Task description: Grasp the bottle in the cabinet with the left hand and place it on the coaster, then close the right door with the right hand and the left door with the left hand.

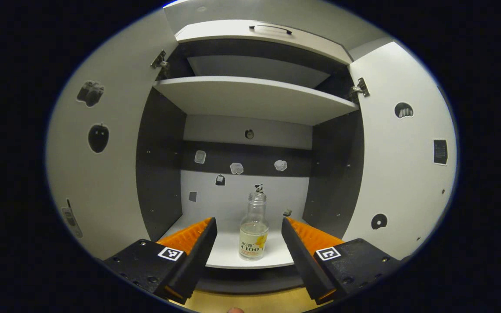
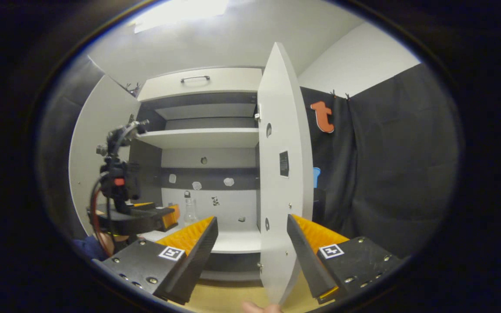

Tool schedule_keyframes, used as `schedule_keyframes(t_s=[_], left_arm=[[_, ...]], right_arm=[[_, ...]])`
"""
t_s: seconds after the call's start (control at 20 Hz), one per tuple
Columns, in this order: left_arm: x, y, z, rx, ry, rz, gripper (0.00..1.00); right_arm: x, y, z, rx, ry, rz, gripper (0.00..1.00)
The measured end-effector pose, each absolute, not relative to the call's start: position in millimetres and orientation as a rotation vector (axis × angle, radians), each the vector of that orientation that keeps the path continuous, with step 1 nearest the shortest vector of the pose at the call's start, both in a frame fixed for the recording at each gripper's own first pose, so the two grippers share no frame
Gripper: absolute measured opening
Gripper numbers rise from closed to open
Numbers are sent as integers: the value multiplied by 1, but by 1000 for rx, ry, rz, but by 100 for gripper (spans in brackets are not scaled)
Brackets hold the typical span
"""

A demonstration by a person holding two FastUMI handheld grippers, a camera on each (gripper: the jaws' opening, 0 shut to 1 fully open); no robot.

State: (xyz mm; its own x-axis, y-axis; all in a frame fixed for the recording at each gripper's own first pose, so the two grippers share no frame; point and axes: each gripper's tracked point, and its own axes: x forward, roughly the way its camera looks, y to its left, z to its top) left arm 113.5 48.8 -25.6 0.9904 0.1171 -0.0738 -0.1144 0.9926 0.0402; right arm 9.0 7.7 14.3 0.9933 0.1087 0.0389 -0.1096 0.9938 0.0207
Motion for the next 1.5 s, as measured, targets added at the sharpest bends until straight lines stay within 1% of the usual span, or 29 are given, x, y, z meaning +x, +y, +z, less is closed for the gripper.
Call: schedule_keyframes(t_s=[0.25,0.3,0.4,0.45,0.7,0.75,0.8,0.85,0.95,1.0,1.25,1.5], left_arm=[[159,53,-61,32,160,108,95],[167,54,-65,36,166,109,95],[183,53,-70,50,168,105,95],[190,53,-73,60,174,107,95],[225,55,-83,55,198,127,95],[230,57,-86,59,205,136,95],[234,60,-90,65,219,149,95],[237,61,-94,64,227,150,94],[241,60,-93,73,215,145,81],[242,60,-94,78,220,139,81],[241,54,-94,67,220,77,74],[222,46,-85,60,198,17,73]], right_arm=[[2,-19,17,33,-43,33,96],[1,-25,14,19,-36,13,94],[-1,-35,11,-3,-28,-22,96],[-3,-38,10,-9,-28,-37,95],[-6,-49,12,-4,-36,-73,95],[-6,-50,12,-3,-37,-76,96],[-6,-52,14,-2,-42,-82,95],[-7,-54,14,-1,-47,-87,96],[-8,-57,15,3,-53,-94,96],[-10,-58,15,6,-54,-94,95],[-9,-64,14,16,-51,-90,95],[-10,-66,13,29,-48,-72,95]])
